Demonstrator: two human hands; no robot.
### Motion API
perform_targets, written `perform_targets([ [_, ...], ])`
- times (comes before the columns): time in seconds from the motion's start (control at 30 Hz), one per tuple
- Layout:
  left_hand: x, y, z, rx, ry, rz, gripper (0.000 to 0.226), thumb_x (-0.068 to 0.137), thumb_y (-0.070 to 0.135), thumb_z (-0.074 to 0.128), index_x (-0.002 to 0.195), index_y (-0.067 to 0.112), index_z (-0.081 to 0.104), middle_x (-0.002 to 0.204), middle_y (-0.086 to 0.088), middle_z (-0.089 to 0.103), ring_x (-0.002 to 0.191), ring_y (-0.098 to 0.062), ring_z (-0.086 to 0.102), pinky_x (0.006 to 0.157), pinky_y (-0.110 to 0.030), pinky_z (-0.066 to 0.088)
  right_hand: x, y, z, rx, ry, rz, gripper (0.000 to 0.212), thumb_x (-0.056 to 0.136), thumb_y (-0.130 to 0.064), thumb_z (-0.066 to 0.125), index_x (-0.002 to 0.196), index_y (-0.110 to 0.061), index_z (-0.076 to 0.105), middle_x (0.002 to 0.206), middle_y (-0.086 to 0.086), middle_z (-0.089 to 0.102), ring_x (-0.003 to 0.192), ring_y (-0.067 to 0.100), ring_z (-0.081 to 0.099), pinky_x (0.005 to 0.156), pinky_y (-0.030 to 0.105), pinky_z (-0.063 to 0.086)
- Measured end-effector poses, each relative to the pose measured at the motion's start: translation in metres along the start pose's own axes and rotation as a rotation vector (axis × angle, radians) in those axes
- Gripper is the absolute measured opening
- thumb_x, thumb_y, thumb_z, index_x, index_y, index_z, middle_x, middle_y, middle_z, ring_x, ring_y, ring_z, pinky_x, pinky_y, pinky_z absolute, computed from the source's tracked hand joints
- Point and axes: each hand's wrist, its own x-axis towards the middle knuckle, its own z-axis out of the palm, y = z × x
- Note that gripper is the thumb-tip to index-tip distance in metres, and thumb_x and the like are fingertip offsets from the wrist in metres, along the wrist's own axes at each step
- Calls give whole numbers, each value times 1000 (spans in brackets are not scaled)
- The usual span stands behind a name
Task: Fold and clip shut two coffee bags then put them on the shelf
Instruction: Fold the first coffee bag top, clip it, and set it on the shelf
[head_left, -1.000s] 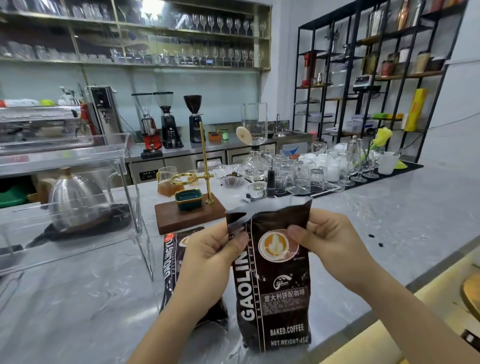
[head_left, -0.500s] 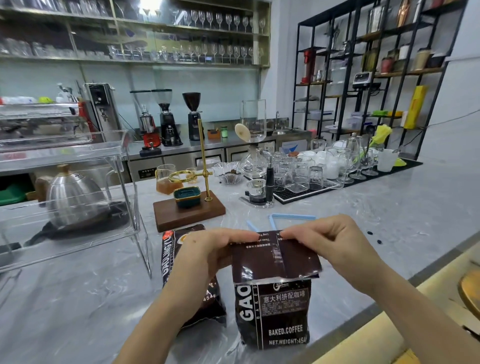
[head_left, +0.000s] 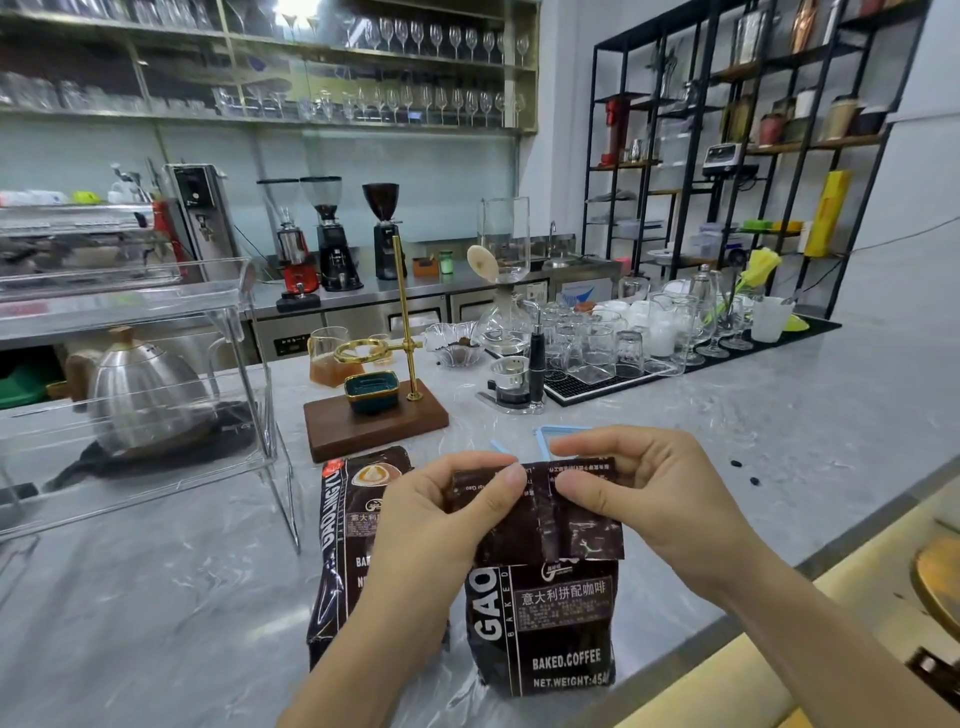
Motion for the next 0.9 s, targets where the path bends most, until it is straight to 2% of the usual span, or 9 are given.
perform_targets([
  [0.17,-5,1,10,-67,34,-57,19,63,24,80,79,14,79,83,-21,79,72,-33,75,71,-46,63,-3,2,15,10,17,53,26,60,-18,81,83,-6,78,77,15,77,69,25,72,65,32,61],
  [0.3,-7,1,14,-108,43,-61,14,65,24,79,75,14,78,76,-17,79,65,-29,74,62,-39,63,-3,6,20,59,72,48,23,58,-20,81,76,-6,76,72,15,76,65,27,71,63,35,60],
  [0.37,-7,-1,16,-134,65,-47,4,71,17,78,71,14,77,69,-13,77,61,-26,73,60,-37,62,-4,11,23,100,124,30,24,55,-20,83,72,-5,73,69,15,74,63,29,69,63,39,59],
  [0.43,-6,-5,20,-131,125,-20,12,77,9,76,67,15,76,66,-11,75,61,-25,71,62,-38,61,-5,16,27,145,182,8,30,54,-21,83,70,0,68,68,18,72,63,33,67,65,45,57],
  [0.57,-4,-12,23,-130,211,37,9,81,10,74,72,11,77,71,-13,76,68,-28,71,69,-45,61,-6,21,29,211,223,-20,20,64,-19,77,69,-2,70,65,15,69,61,30,64,62,42,57],
  [0.63,-4,-13,24,-153,217,36,14,85,15,69,75,8,77,72,-13,77,68,-28,72,68,-44,61,-7,23,30,230,234,-21,17,69,-24,74,67,-7,72,65,19,67,64,30,64,66,46,56],
  [0.73,-4,-14,23,-199,201,7,28,92,23,61,73,9,77,71,-14,76,68,-29,70,67,-42,60,-8,27,32,214,258,-2,34,74,-38,70,72,-4,72,79,38,66,73,36,64,78,63,52],
  [0.83,-3,-13,21,-230,181,-19,36,94,28,56,70,11,77,67,-11,76,61,-25,70,63,-37,60,-8,30,31,172,274,-16,51,78,-55,67,74,-4,71,80,36,67,72,37,64,77,67,50],
  [0.9,-4,-13,20,-228,167,-22,38,94,30,55,69,12,77,66,-11,76,58,-22,70,61,-35,60,-10,30,30,126,286,-46,53,83,-57,59,76,-7,73,82,33,69,72,46,67,77,65,52],
])
